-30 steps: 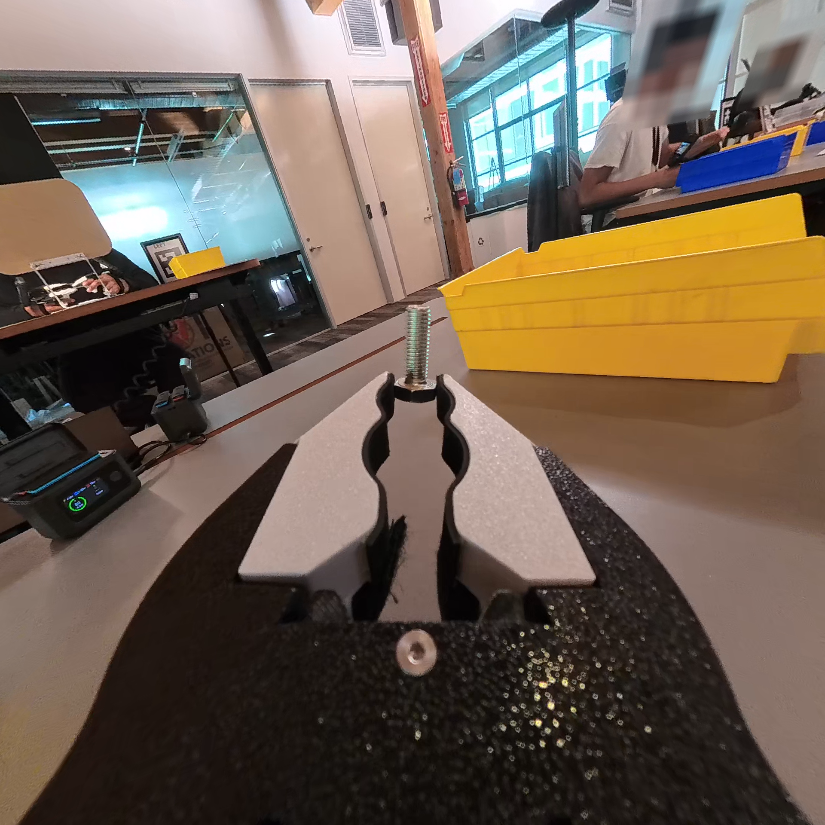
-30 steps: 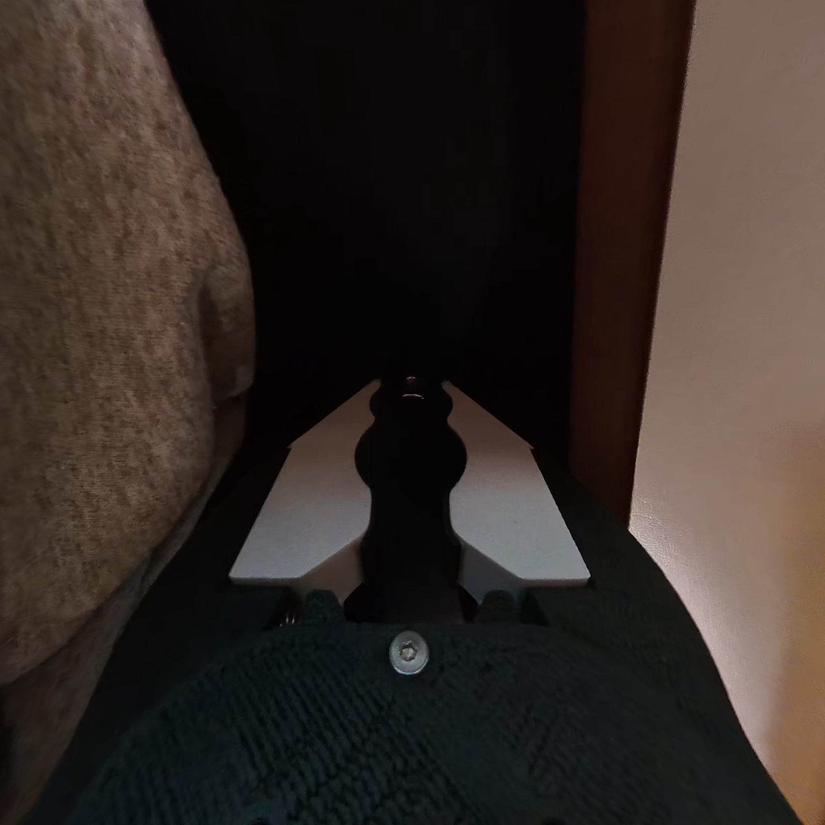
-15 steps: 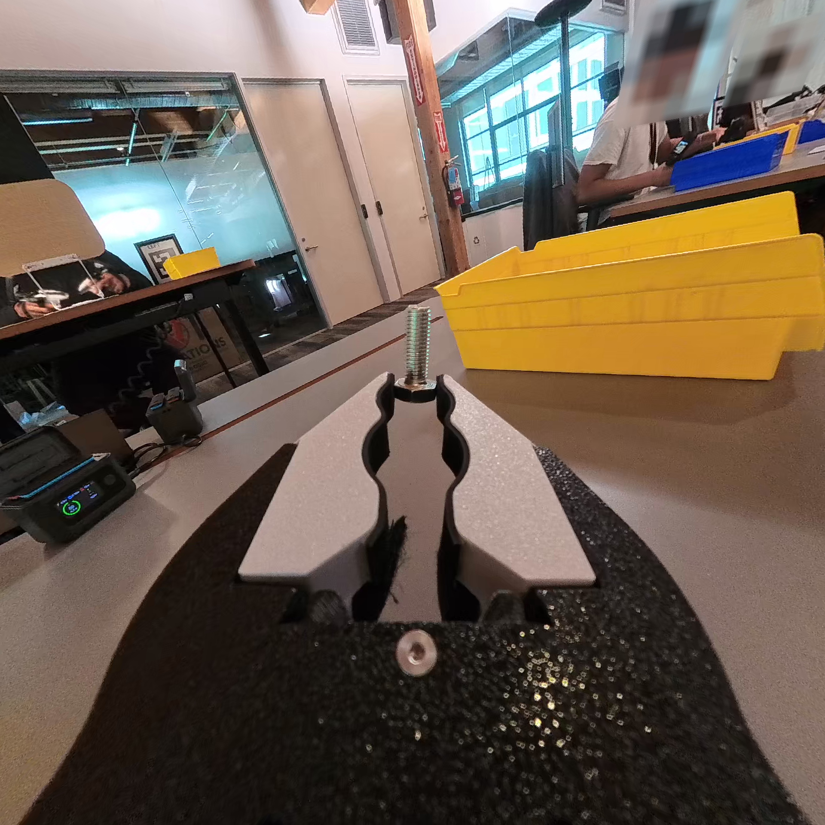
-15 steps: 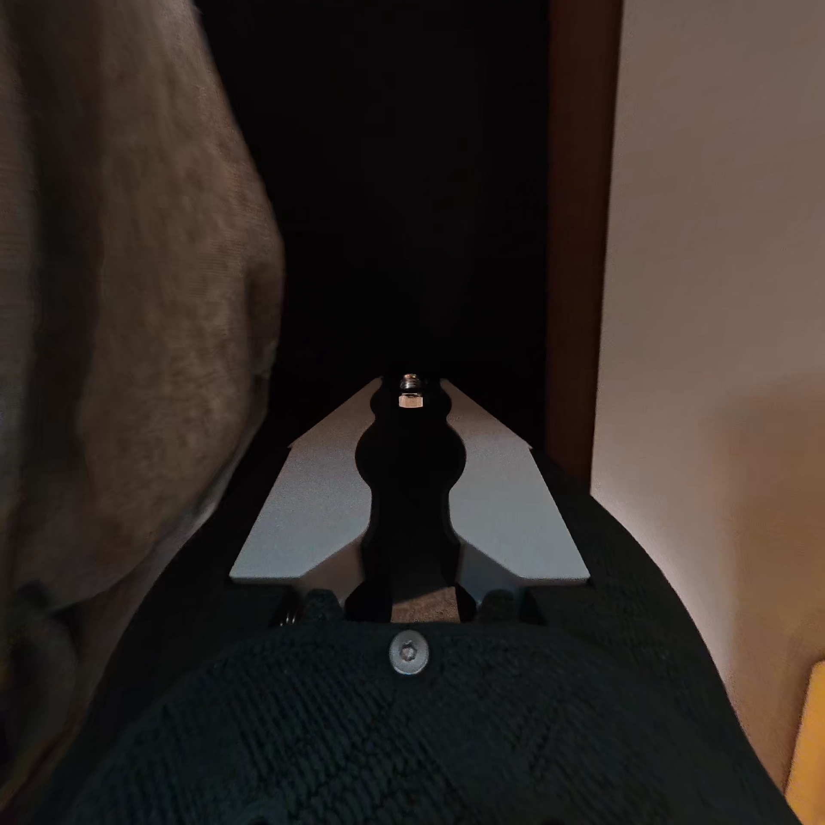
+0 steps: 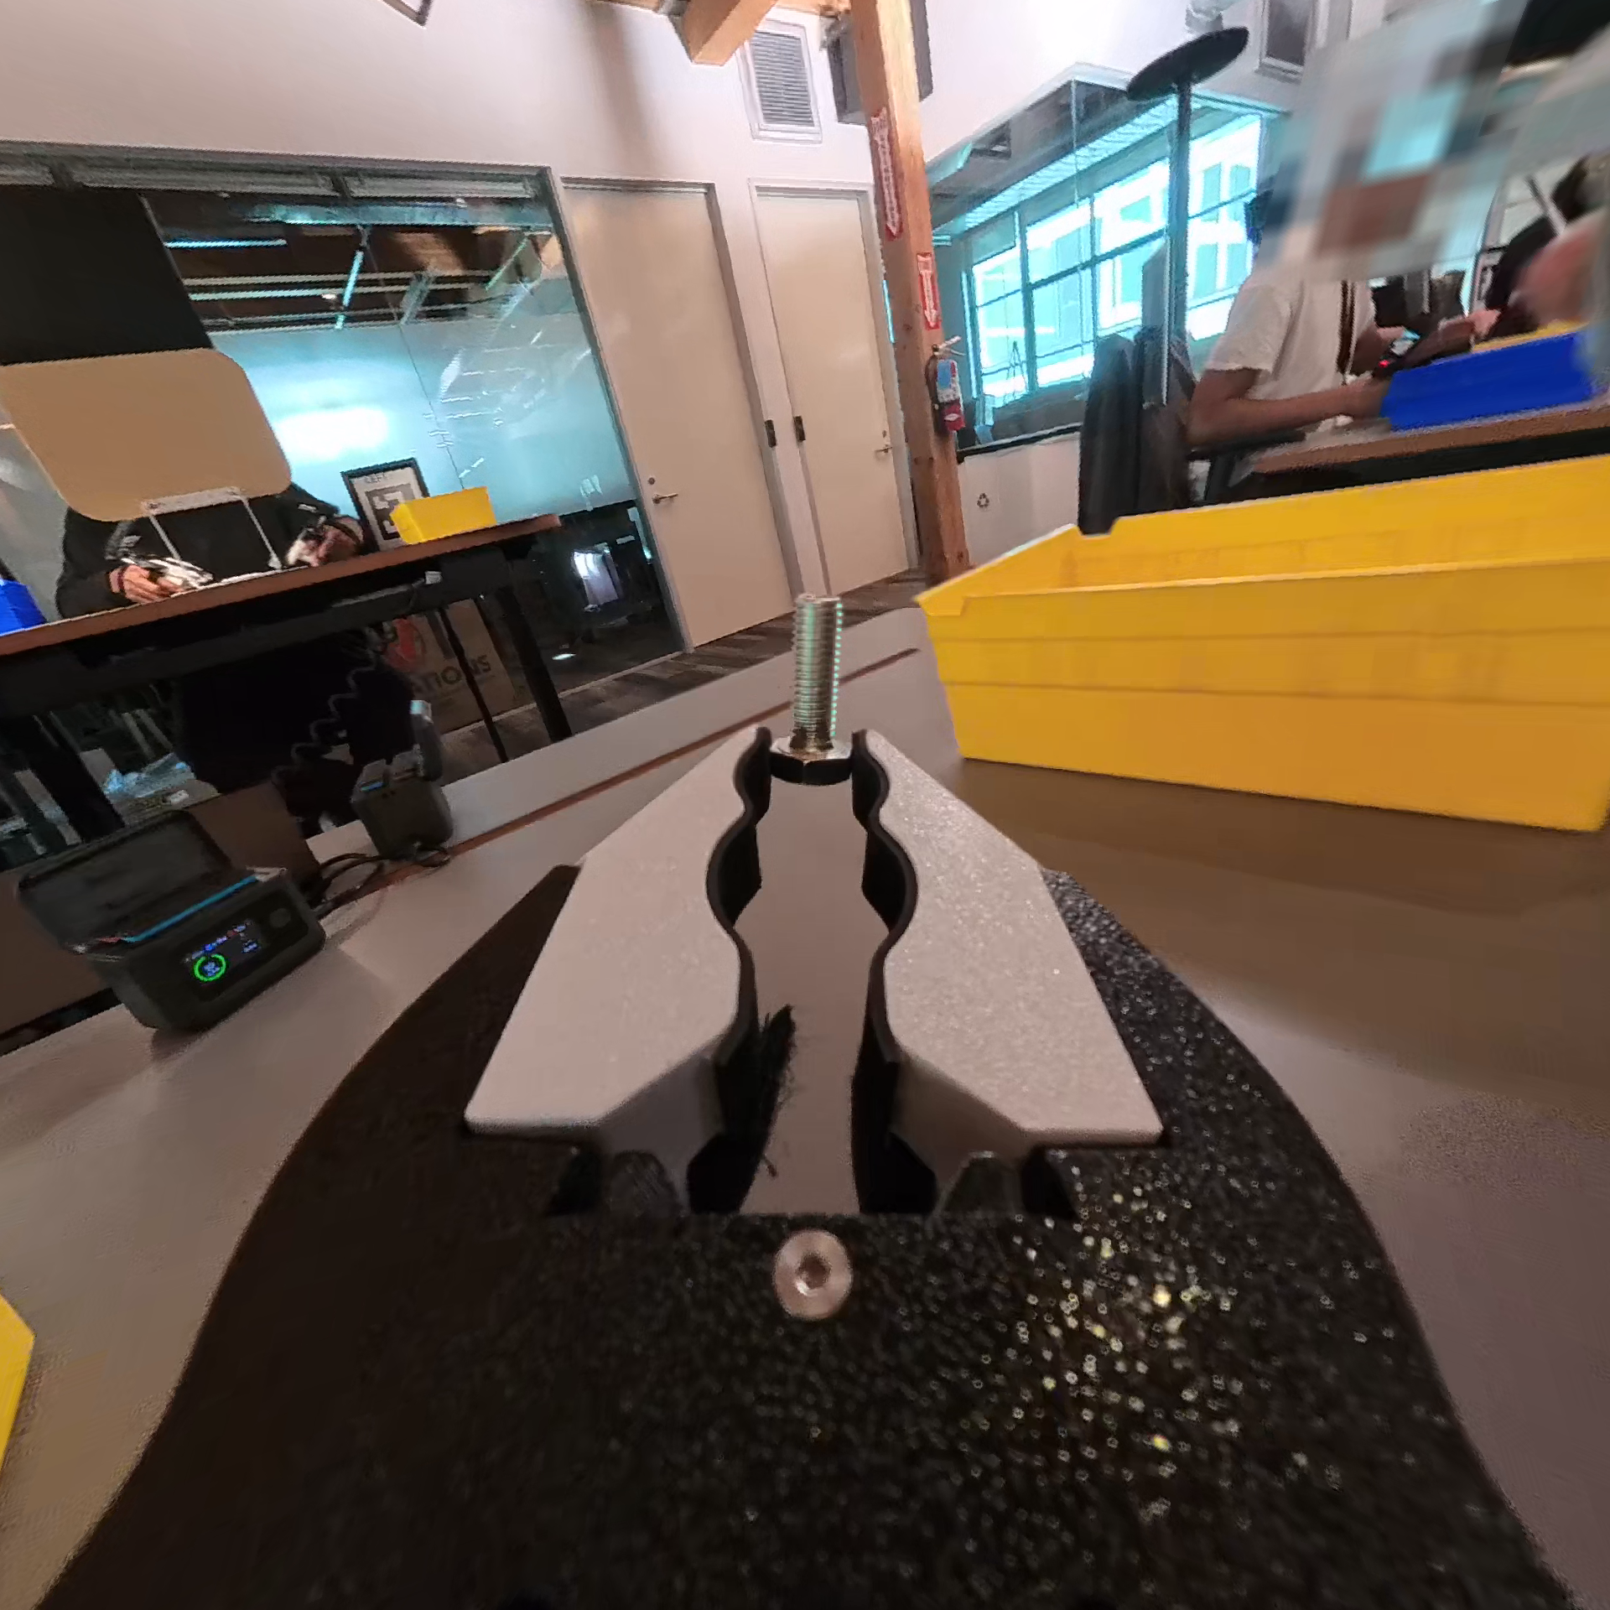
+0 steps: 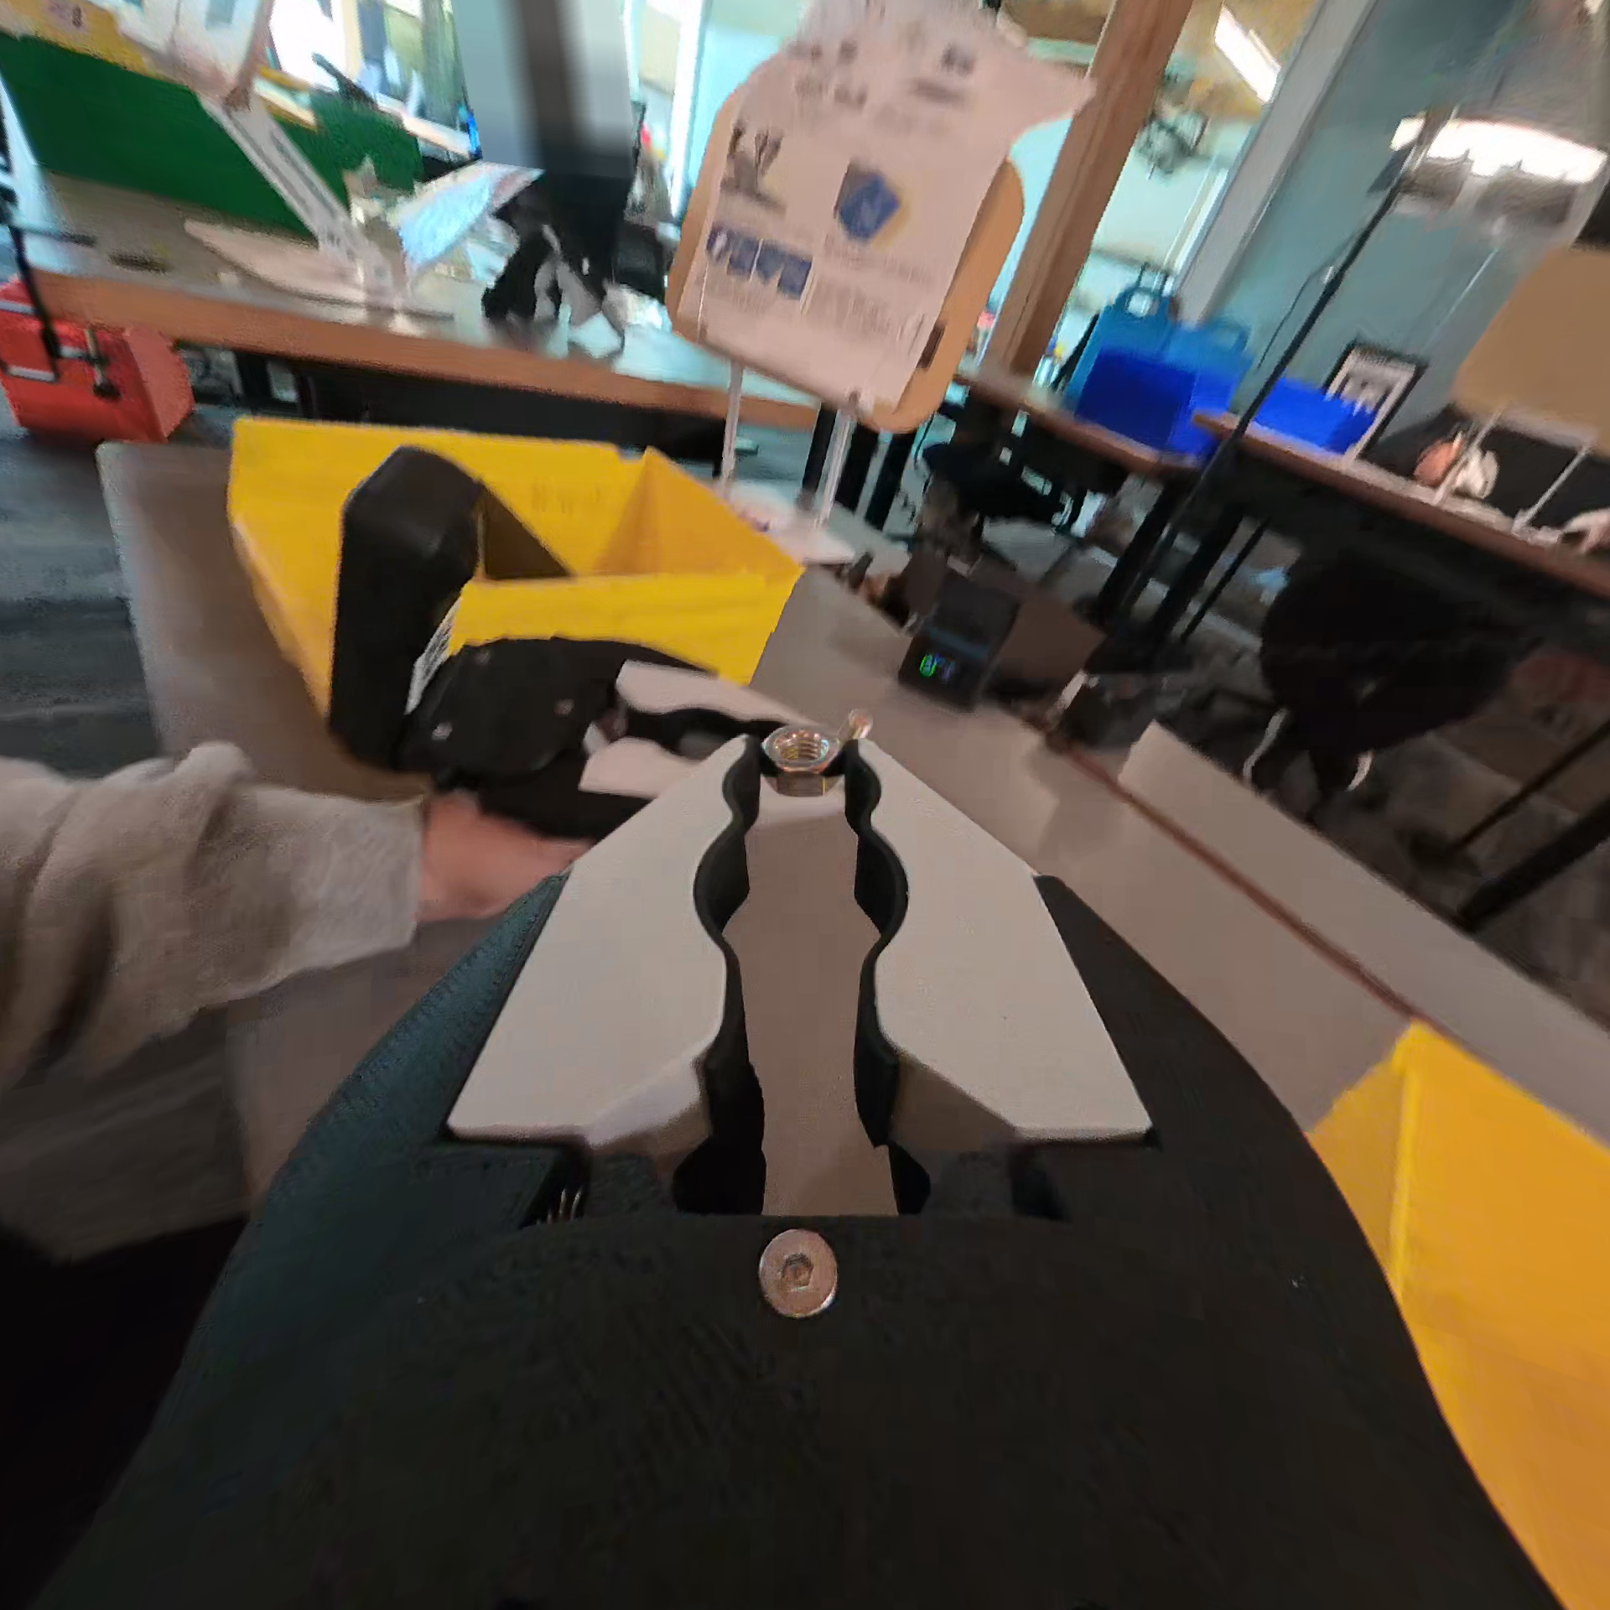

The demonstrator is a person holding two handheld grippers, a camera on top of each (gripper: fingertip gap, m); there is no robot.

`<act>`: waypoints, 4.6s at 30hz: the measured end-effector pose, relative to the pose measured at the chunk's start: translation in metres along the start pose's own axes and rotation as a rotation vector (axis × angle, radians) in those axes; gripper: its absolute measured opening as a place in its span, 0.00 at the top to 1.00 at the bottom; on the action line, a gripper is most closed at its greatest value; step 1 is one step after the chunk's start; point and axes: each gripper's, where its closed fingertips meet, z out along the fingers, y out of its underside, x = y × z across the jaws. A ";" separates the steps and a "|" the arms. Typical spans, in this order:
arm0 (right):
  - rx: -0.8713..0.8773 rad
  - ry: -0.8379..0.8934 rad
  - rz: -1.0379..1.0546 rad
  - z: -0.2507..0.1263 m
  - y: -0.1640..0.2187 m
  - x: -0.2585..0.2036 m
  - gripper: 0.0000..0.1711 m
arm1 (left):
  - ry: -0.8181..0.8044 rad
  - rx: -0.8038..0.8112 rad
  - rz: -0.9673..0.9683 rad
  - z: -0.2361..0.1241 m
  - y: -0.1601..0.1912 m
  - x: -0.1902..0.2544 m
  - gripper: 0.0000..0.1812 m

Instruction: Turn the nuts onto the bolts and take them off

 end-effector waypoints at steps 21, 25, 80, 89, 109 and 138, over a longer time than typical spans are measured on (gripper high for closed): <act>0.234 -0.240 0.334 0.153 0.024 0.113 0.90 | -0.097 -0.015 -0.074 0.081 0.024 -0.090 0.91; 0.244 -0.357 0.326 0.157 0.031 0.098 0.90 | 0.069 0.011 -0.166 0.085 0.025 -0.075 0.91; -0.168 -0.394 0.223 0.141 0.054 0.095 0.89 | 0.499 0.108 -0.398 0.080 0.017 -0.031 0.91; -0.129 -0.416 0.250 0.141 0.052 0.095 0.89 | 0.508 0.117 -0.410 0.079 0.016 -0.031 0.91; 0.326 -0.074 0.297 0.135 0.050 0.108 0.42 | 0.378 0.080 -0.356 0.083 0.025 -0.051 0.91; 0.207 -0.452 0.315 0.122 0.044 0.054 0.43 | 0.694 0.055 -0.420 0.071 0.018 -0.006 0.91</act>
